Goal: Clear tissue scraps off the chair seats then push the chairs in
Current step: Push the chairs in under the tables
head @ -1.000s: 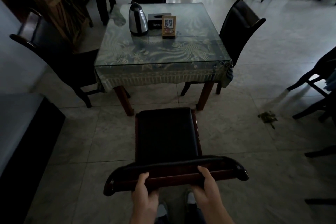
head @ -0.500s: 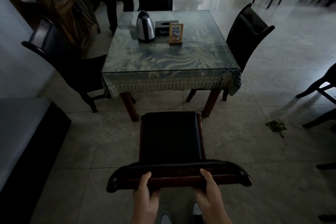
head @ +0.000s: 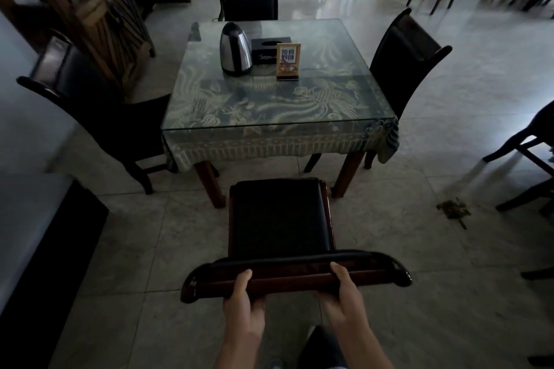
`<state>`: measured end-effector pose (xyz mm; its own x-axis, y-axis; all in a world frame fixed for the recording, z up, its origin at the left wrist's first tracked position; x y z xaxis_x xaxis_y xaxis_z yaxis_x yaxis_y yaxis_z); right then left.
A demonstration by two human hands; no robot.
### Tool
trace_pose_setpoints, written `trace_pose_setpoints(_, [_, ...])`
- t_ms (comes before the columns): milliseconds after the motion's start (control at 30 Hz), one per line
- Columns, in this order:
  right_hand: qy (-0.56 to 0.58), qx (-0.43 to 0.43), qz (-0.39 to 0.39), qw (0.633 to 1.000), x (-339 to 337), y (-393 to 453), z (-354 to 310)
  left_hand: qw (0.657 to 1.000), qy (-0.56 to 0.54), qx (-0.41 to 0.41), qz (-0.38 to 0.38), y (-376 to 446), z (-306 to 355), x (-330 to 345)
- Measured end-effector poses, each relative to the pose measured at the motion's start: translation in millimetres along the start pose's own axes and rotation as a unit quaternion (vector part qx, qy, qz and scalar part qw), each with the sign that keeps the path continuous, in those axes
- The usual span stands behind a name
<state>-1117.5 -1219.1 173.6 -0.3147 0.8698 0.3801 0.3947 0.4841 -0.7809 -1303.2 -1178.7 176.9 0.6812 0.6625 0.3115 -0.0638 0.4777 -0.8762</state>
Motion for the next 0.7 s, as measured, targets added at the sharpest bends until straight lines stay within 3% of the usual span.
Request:
trace_pose_setpoints(100, [-0.013, -0.006, -0.003, 1.0, 14, 11, -3, 1.0, 0.001, 0.019, -0.001, 9, 10, 11])
trace_pose_setpoints(200, [-0.022, 0.003, -0.018, 1.0, 33, 20, -8, 0.995, 0.049, 0.069, -0.048, 15, 20, 25])
trace_pose_setpoints(300, [-0.007, 0.003, -0.038, 0.999, 52, 33, -16, 0.999, 0.036, 0.034, -0.017, 36, 24, 39])
trace_pose_setpoints(467, [-0.006, -0.006, -0.038, 0.999, 81, 56, -25, 0.994, 0.048, 0.078, -0.052, 56, 44, 74])
trace_pose_setpoints(600, [-0.005, -0.013, -0.034, 0.999, 102, 75, -37, 1.0, 0.017, 0.027, 0.0, 67, 53, 100])
trace_pose_setpoints(700, [0.001, -0.01, -0.036, 0.999, 119, 90, -43, 0.998, 0.04, 0.048, -0.025, 74, 63, 121])
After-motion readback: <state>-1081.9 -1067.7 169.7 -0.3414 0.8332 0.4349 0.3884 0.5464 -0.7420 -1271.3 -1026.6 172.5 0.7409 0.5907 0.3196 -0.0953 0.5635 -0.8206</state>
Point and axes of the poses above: each hand's wrist, its own y-axis towards the middle knuckle, its own x-axis out of the palm, z = x × y, the point moved 4 cm from there along y, towards the middle knuckle, and after that the axes turned 4 degrees about -x, right-handed, at the moved point
